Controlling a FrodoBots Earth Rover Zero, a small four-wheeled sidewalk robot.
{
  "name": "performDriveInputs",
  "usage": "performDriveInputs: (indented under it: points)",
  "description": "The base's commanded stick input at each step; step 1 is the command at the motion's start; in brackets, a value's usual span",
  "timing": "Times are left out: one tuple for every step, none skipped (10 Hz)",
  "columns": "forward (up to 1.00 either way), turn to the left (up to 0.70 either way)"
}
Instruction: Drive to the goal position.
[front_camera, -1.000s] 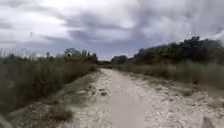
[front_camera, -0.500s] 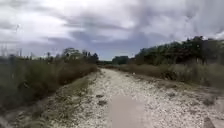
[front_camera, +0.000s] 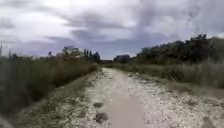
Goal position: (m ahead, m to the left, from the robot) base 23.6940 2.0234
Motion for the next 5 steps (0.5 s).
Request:
performDriveInputs:
  points:
    - [0.85, 0.0]
    - [0.85, 0.0]
    - [0.85, -0.25]
    - [0.85, -0.34]
    - [0.85, -0.34]
